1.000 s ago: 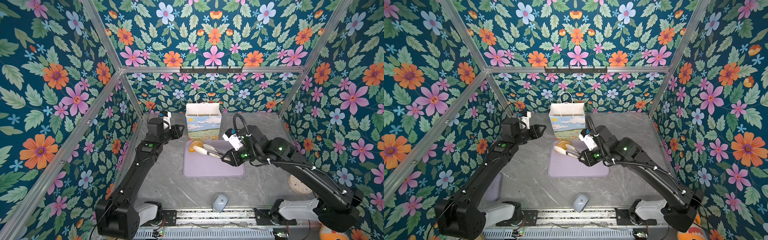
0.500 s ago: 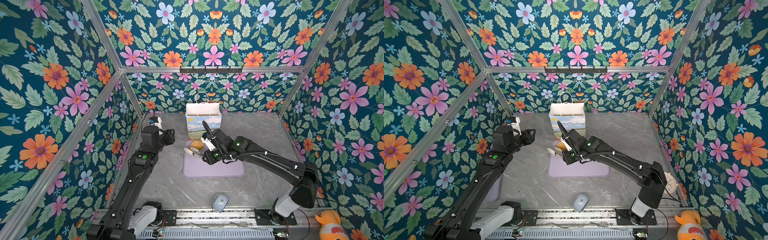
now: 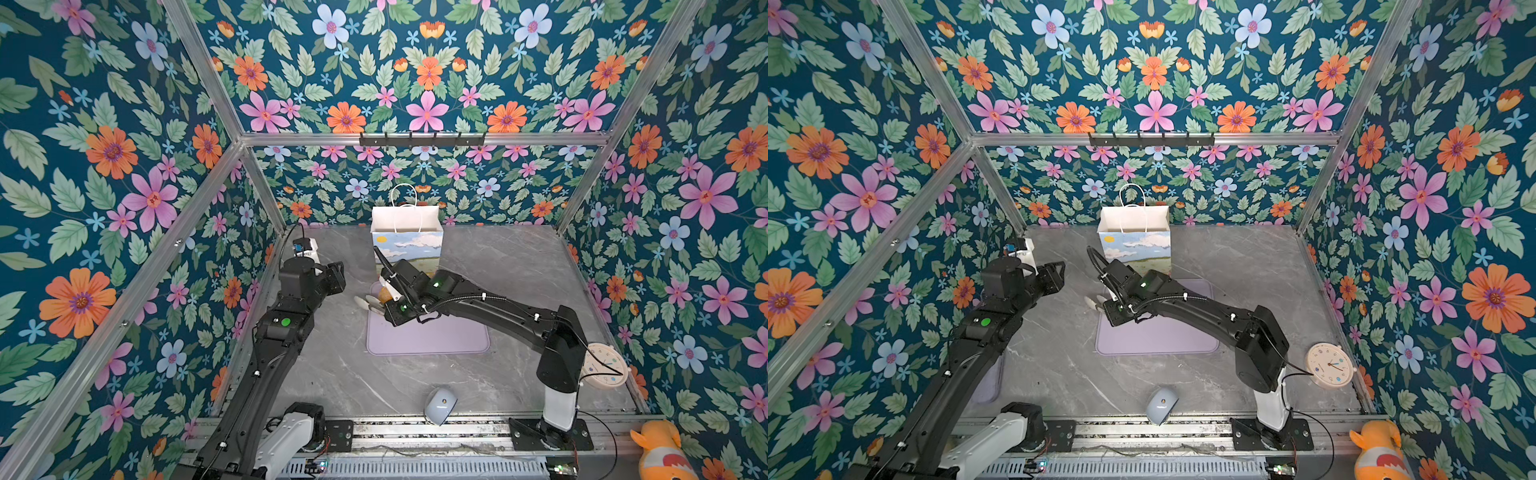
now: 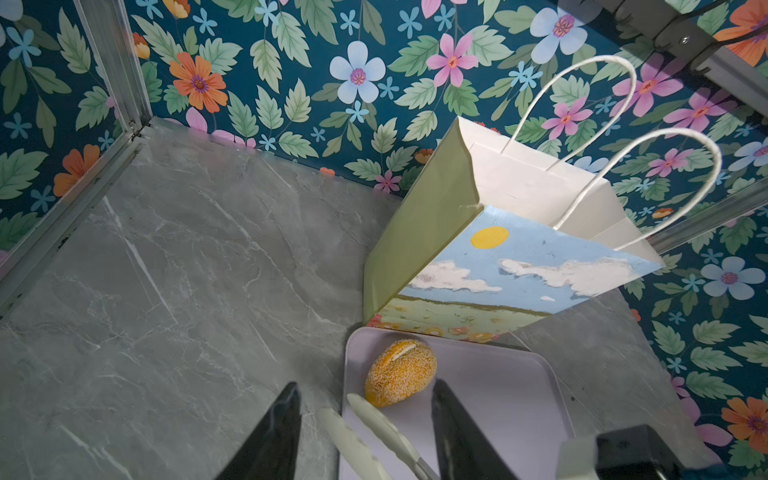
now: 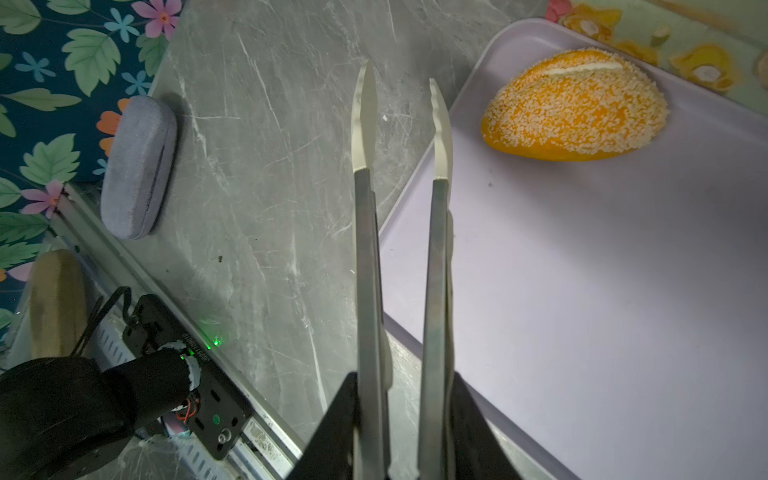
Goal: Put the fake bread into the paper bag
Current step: 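Swing the open tongs in right gripper over the sesame bun on the tray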
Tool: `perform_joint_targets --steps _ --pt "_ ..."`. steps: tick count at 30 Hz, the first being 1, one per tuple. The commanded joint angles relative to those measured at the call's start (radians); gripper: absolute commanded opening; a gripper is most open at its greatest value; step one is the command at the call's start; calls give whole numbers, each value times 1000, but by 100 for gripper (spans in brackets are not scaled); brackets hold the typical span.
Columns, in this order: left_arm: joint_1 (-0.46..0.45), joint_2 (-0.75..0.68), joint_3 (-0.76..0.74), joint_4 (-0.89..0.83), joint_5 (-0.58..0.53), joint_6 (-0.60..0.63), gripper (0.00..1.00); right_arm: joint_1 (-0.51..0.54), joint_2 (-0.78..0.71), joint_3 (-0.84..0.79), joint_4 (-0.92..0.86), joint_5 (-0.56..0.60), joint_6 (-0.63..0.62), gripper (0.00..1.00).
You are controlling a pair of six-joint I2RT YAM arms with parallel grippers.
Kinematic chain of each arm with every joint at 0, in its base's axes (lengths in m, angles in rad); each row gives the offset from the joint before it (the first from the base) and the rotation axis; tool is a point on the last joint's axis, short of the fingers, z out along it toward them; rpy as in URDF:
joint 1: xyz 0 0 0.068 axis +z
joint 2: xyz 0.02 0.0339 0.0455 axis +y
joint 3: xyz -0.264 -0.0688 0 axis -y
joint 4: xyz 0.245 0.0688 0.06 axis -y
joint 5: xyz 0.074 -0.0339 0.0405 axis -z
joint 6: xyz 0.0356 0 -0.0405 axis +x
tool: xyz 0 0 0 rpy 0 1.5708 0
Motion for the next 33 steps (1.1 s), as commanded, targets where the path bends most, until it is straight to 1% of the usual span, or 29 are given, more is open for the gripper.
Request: perform_joint_targets --steps 1,8,12,21,33 --pt "1 0 0 5 0 15 52 2 23 27 24 46 14 32" --pt "1 12 -6 17 13 12 52 8 73 79 -26 137 10 32" --pt "1 15 -8 20 14 13 52 8 93 90 -37 142 -2 29" --pt "1 26 -12 27 27 15 52 8 108 105 -81 156 1 29" --pt "1 28 -21 31 35 15 52 8 66 58 -146 189 10 29"
